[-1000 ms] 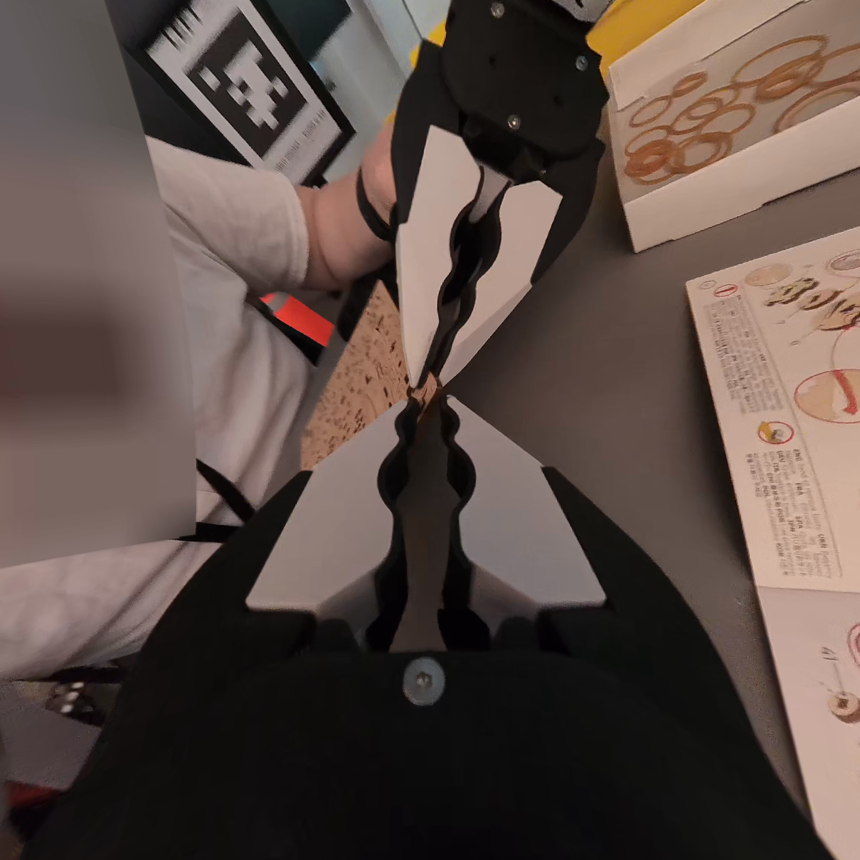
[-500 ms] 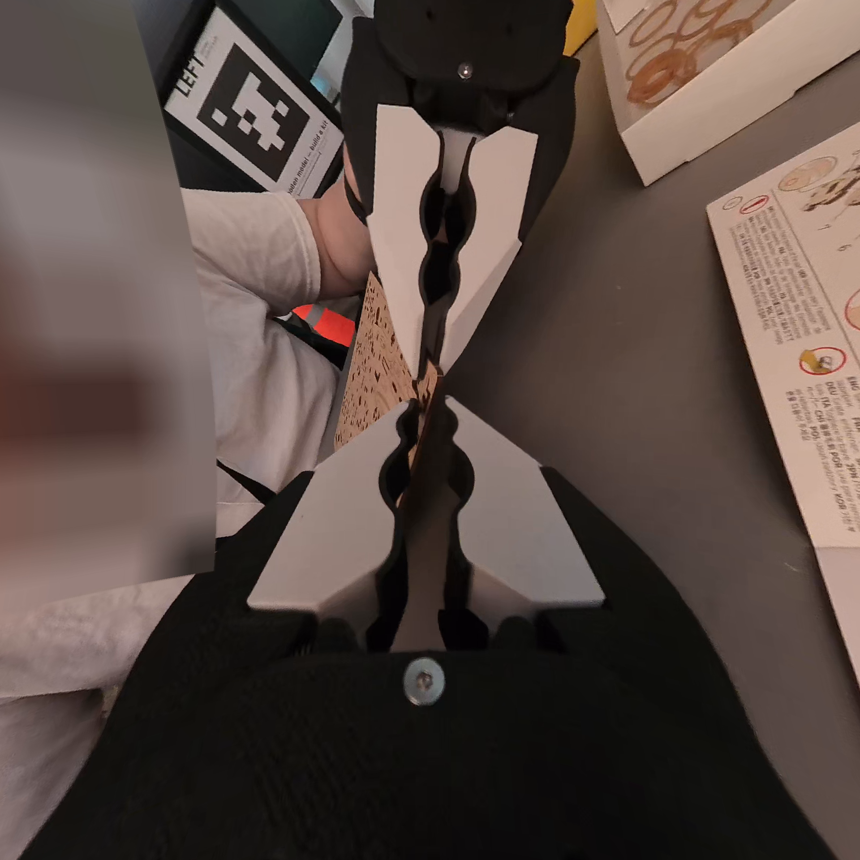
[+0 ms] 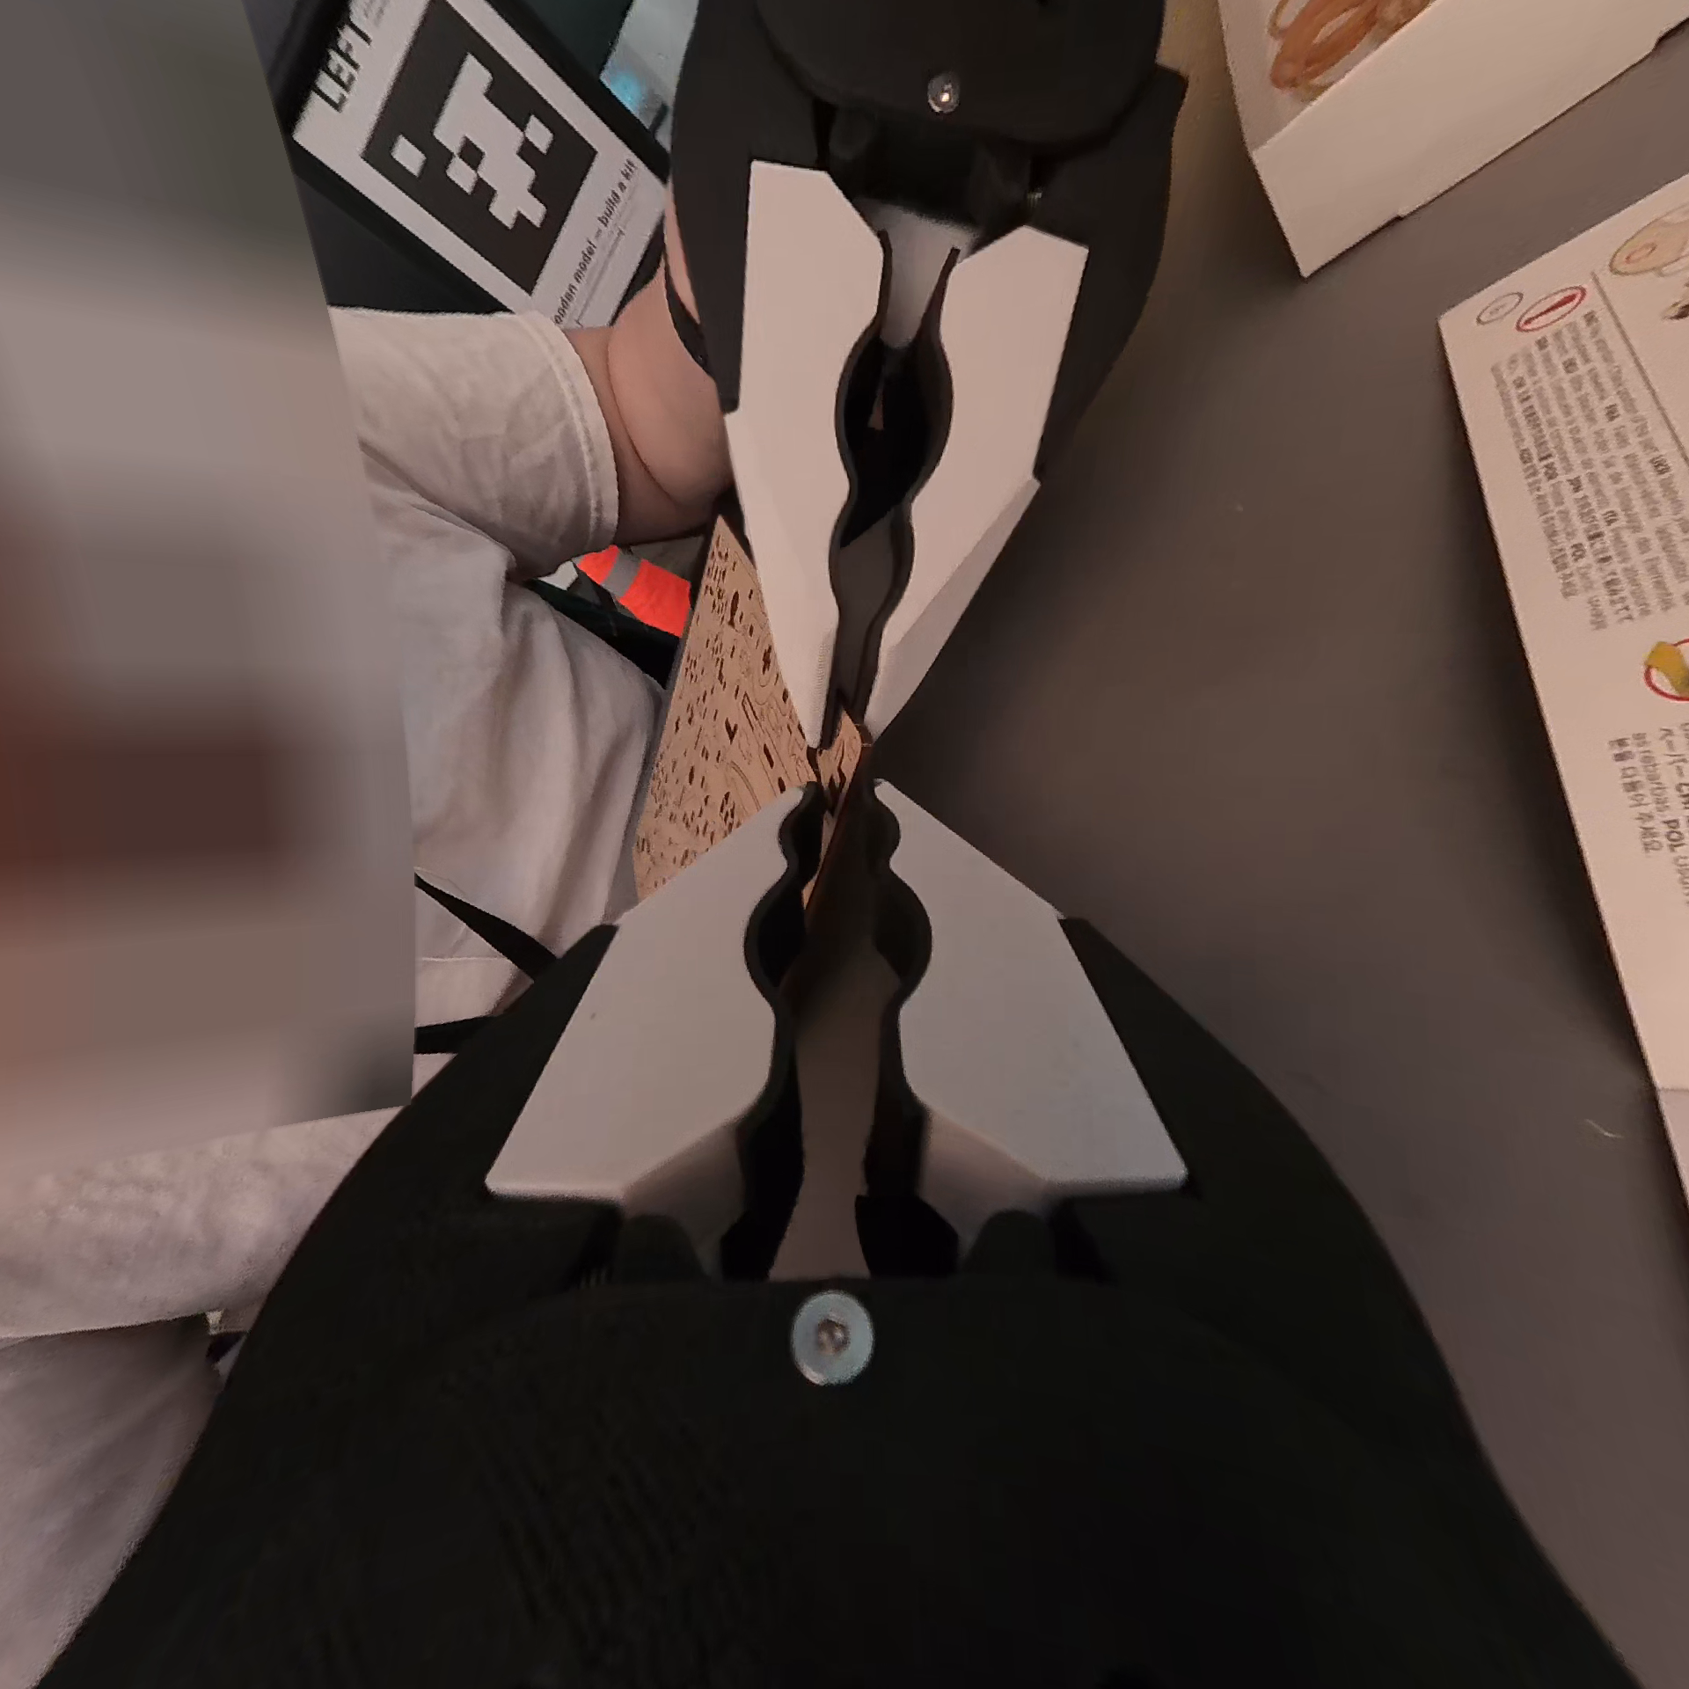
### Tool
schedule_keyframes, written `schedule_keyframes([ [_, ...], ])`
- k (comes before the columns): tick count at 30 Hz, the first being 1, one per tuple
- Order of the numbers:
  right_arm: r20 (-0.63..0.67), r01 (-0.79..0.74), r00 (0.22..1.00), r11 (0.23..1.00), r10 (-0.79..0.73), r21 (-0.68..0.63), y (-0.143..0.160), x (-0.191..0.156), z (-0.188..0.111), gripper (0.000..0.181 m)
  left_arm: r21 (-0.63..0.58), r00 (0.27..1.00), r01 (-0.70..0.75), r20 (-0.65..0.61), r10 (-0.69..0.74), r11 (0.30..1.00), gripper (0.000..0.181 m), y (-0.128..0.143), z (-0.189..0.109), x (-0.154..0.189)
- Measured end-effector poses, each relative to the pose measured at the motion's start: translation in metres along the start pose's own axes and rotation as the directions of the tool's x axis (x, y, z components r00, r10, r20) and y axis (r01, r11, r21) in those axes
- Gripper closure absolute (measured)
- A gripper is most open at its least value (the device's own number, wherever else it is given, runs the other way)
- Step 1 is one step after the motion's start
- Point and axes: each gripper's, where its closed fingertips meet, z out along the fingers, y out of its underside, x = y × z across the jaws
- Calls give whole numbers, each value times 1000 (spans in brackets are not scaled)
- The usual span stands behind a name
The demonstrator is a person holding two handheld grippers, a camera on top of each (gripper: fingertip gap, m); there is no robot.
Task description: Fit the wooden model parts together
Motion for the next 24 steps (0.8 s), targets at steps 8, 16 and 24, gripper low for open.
schedule_keyframes([
  [8,-6,12,1000,1000,-12,21,-3,1,-2,176,-44,1000,-3,-16,3,999,178,6,8,1],
  [16,-40,10,999,1000,-10,-5,1,5,-3,174,-45,1000,-11,28,12,999,177,6,11,-3],
  [24,-36,48,998,999,-48,10,-4,-1,-5,175,-22,1000,-8,-4,8,1000,178,3,9,3],
])
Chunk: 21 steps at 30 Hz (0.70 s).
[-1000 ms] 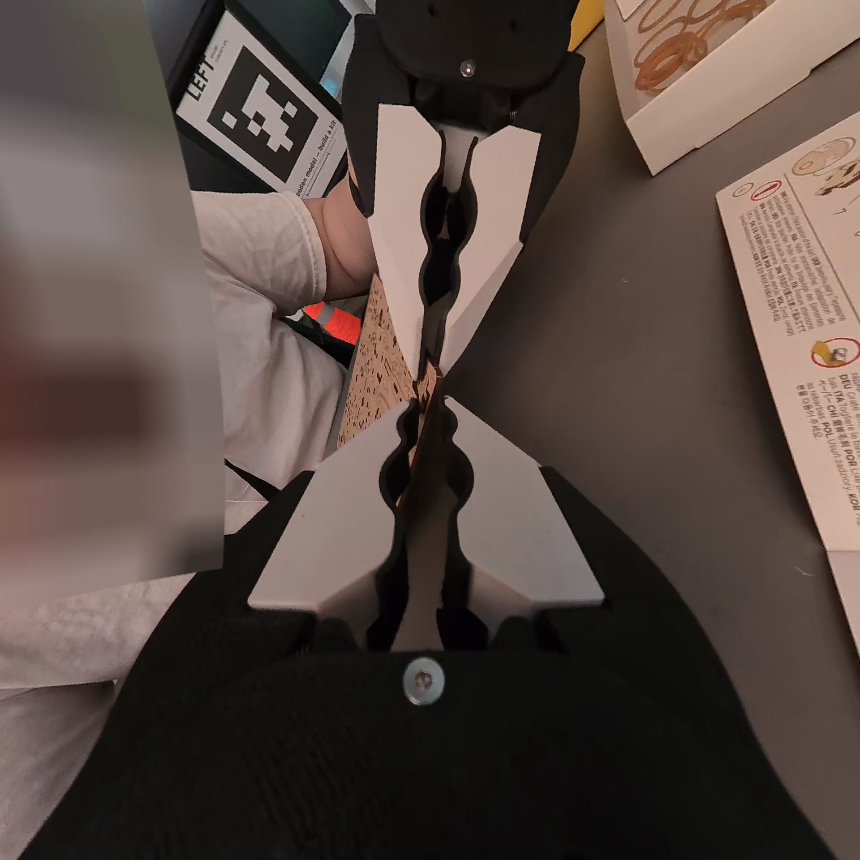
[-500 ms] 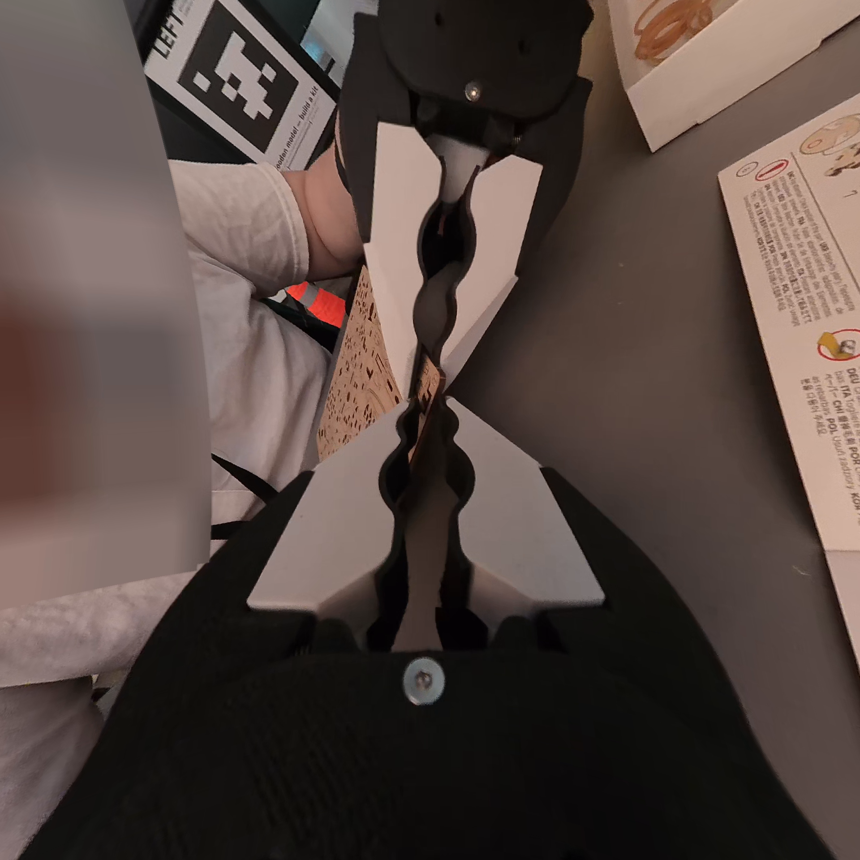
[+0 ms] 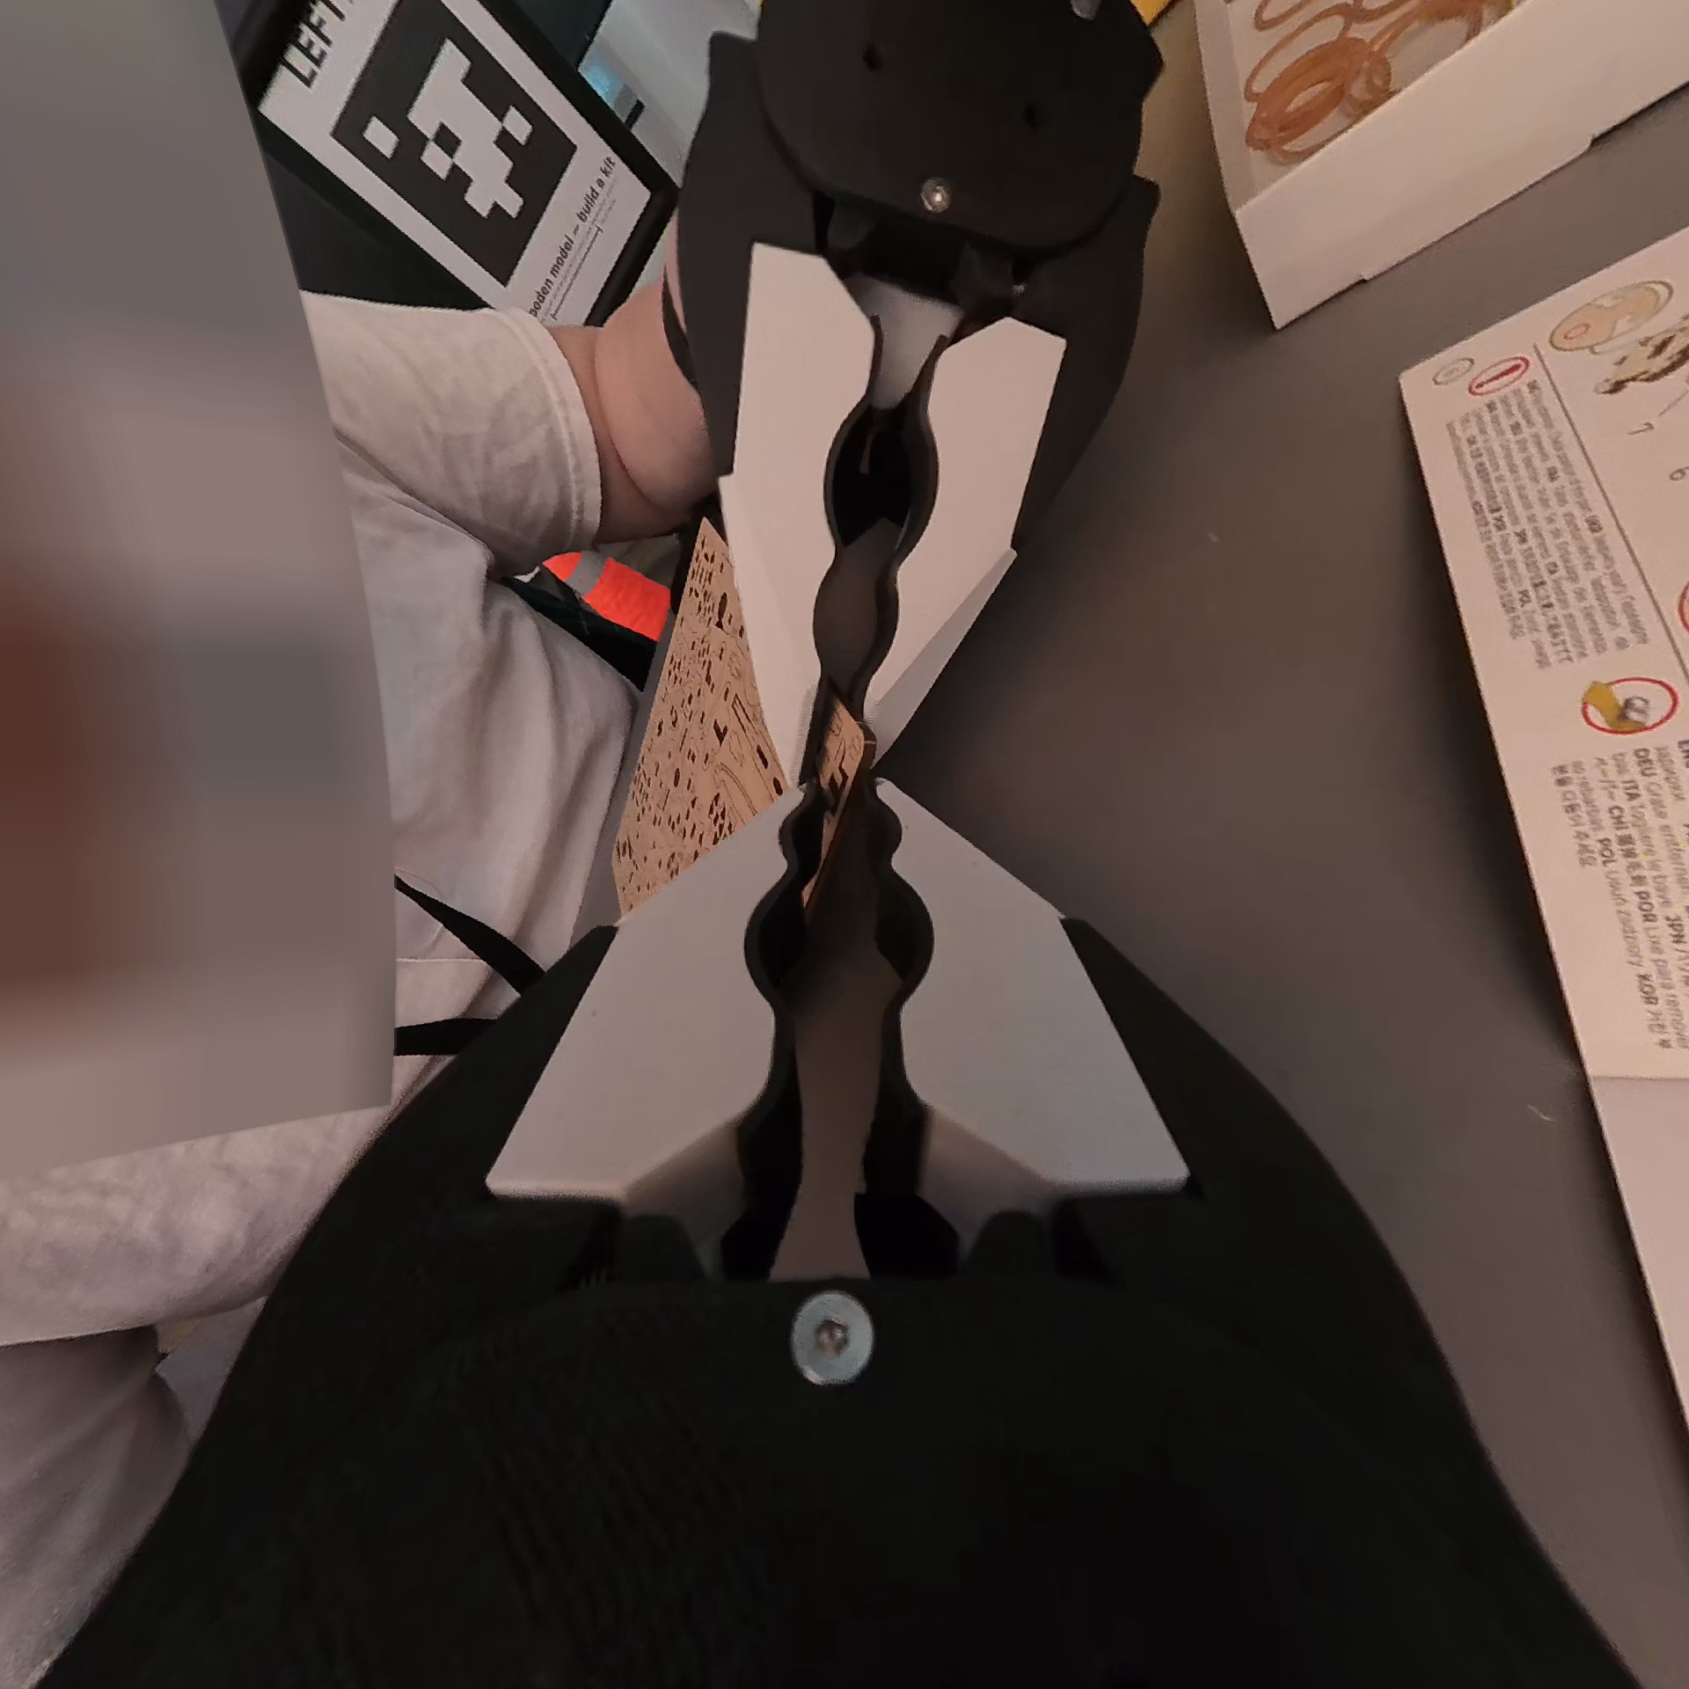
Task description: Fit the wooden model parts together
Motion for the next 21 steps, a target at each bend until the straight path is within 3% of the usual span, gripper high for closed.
schedule_keyframes([
  [6,-26,32,999,999,-31,23,-5,1,-4,175,-76,998,55,-36,-58,996,165,13,4,0],
  [12,-113,72,991,997,-73,-6,-3,9,-5,174,-71,994,92,-53,-96,993,179,13,8,0],
  [17,-92,94,992,995,-92,23,-10,1,-7,174,-66,999,32,-40,-34,997,179,11,5,7],
  [21,-159,181,972,983,-174,29,-17,2,-9,174,-32,999,27,-44,-29,999,179,5,1,8],
])
